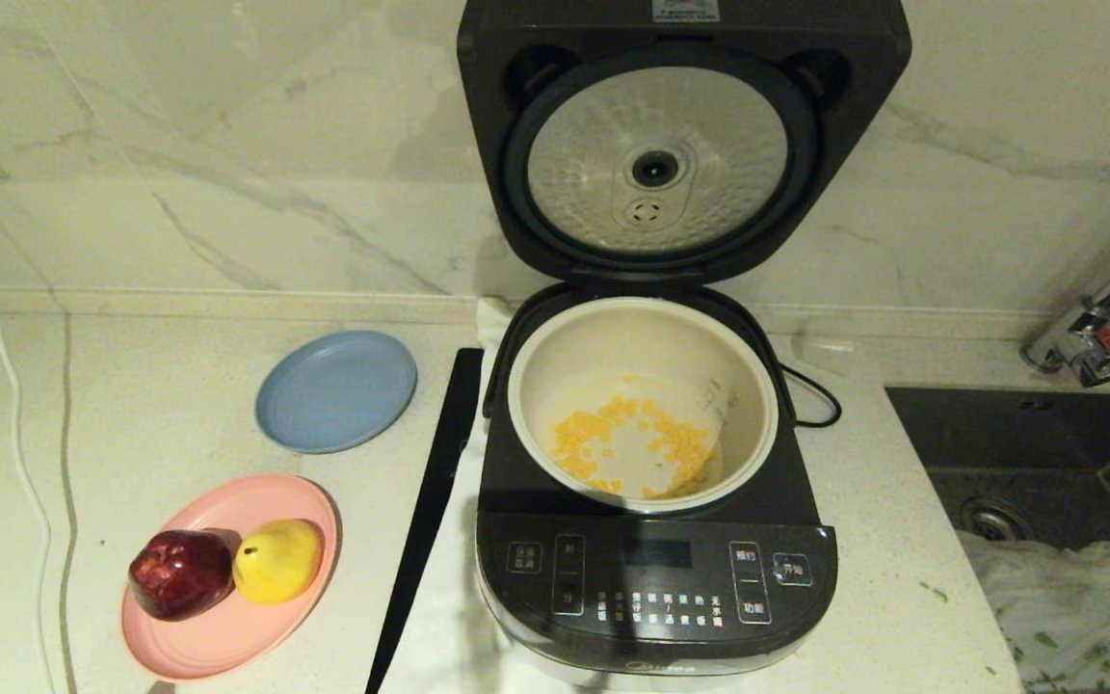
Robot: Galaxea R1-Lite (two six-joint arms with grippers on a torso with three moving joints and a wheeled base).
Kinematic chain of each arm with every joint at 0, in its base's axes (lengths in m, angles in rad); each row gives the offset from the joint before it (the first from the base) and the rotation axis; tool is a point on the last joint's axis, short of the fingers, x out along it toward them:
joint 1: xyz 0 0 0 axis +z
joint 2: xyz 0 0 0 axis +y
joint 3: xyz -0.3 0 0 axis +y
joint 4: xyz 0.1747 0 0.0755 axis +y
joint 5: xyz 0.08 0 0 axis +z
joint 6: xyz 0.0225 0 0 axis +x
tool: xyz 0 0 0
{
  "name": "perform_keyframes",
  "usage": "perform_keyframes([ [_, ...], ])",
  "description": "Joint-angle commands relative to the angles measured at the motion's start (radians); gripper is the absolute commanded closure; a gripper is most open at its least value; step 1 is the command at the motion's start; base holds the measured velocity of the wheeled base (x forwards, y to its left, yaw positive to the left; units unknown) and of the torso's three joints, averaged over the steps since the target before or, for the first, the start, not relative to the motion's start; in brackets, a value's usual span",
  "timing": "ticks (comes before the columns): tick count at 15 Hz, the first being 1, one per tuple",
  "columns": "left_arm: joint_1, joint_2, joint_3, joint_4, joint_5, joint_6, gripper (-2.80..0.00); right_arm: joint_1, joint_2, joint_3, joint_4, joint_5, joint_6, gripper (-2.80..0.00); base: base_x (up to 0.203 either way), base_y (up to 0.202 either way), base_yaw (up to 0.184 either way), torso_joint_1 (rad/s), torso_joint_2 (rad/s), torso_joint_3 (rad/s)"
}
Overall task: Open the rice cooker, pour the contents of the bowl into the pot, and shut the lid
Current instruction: Fill a bowl with water from the tap
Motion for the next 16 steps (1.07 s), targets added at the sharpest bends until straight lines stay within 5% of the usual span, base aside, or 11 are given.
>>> perform_keyframes([
  [1, 0.0, 0.0, 0.008, 0.0, 0.001, 0.0, 0.0, -0.055, 0.131, -0.019, -0.039, 0.005, -0.005, 0.0, 0.0, 0.0, 0.0, 0.0, 0.0, 0.0],
  [16, 0.0, 0.0, 0.008, 0.0, -0.001, 0.0, 0.0, -0.056, 0.358, -0.397, -0.086, 0.012, 0.01, 0.0, 0.0, 0.0, 0.0, 0.0, 0.0, 0.0],
])
